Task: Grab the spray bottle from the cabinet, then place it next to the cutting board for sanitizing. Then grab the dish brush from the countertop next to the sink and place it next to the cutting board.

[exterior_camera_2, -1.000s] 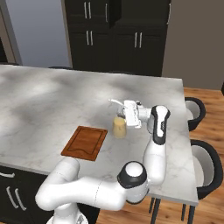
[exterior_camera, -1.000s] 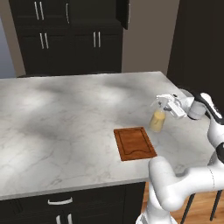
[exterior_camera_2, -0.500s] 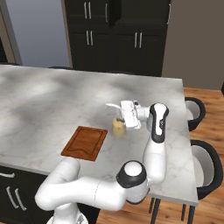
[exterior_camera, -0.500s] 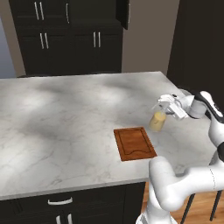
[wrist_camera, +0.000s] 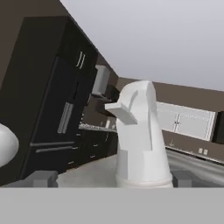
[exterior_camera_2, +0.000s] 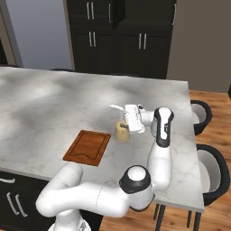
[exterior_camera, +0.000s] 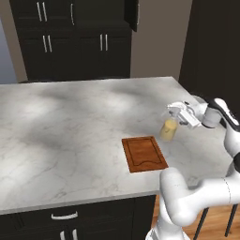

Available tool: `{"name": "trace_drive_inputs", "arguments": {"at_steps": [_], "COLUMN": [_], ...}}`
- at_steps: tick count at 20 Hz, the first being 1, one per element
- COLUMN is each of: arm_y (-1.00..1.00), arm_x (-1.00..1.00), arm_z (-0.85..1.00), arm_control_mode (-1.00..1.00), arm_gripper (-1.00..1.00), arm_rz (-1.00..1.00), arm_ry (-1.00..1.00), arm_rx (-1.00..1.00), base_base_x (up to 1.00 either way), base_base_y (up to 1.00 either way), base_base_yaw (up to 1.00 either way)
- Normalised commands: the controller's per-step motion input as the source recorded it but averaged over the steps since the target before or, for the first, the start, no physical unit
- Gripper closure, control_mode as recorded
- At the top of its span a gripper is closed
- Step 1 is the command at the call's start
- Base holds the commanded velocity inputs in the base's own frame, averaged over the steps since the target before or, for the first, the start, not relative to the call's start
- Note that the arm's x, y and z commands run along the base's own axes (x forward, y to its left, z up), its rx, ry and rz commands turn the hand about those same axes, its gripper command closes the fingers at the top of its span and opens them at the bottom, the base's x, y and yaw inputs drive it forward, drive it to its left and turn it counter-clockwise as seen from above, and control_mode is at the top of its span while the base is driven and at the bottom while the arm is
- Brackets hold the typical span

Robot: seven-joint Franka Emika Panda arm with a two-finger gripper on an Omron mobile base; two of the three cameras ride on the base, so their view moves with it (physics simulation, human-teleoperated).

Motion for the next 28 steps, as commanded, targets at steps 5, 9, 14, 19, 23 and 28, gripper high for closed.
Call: {"name": "trace_drive_inputs", "arguments": {"at_steps": [5,9,14,19,23,28], "arm_y": [0.03,-0.12,-0.28,-0.19,-0.09,0.00], "arm_x": [0.55,0.27,0.00,0.02,0.00,0.00], "arm_z": [-0.13,-0.11,-0.07,0.00,0.00,0.00], "arm_control_mode": [-1.00,-1.00,-1.00,-1.00,-1.00,-1.00], "arm_gripper": [-1.00,-1.00,-1.00,-1.00,-1.00,-1.00], "arm_rz": [-0.02,-0.01,0.00,0.00,-0.04,-0.16], "arm_ry": [0.10,0.11,0.05,0.00,-0.15,-0.33], "arm_rx": [0.00,0.00,0.00,0.00,0.00,0.00], "base_base_x": [0.00,0.00,0.00,0.00,0.00,0.00], "base_base_y": [0.00,0.00,0.00,0.00,0.00,0.00], "base_base_yaw": [0.00,0.00,0.00,0.00,0.00,0.00]}}
